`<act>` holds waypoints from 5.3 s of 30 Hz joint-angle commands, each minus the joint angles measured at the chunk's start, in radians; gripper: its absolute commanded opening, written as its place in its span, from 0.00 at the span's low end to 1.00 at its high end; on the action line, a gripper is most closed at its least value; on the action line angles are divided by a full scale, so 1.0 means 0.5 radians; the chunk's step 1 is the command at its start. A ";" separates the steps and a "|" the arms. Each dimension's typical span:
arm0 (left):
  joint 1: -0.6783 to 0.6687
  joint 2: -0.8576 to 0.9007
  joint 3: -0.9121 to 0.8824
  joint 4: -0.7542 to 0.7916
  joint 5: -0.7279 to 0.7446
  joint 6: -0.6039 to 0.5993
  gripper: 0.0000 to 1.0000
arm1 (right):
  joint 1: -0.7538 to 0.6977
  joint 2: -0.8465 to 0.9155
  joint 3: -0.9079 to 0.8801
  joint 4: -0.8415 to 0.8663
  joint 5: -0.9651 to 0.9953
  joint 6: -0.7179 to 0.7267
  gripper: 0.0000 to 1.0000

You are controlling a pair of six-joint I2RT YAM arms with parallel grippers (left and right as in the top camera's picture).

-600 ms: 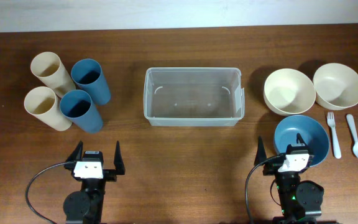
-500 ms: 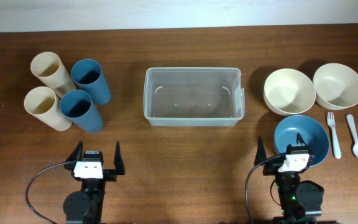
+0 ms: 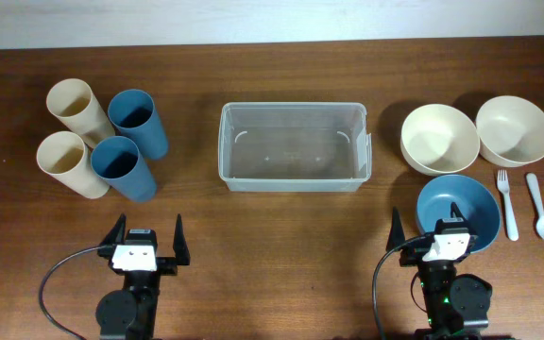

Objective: Pack container

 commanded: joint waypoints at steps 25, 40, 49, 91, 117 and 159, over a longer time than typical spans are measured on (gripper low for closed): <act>0.014 -0.018 -0.004 -0.014 0.033 0.039 1.00 | -0.014 -0.018 -0.009 -0.012 -0.005 0.014 0.99; 0.014 -0.018 -0.004 -0.014 0.033 0.039 1.00 | -0.014 -0.018 -0.009 -0.012 -0.005 0.014 0.99; 0.014 -0.018 -0.004 -0.014 0.033 0.039 1.00 | -0.014 -0.018 -0.009 -0.012 -0.005 0.014 0.99; 0.014 -0.018 -0.004 -0.014 0.033 0.039 1.00 | -0.014 -0.018 -0.009 0.152 -0.603 0.014 0.99; 0.014 -0.018 -0.004 -0.014 0.033 0.039 1.00 | -0.014 2.109 2.534 -1.595 -1.009 -0.028 0.99; 0.014 -0.018 -0.004 -0.014 0.033 0.039 1.00 | -0.220 4.031 3.500 -1.946 0.137 0.017 0.99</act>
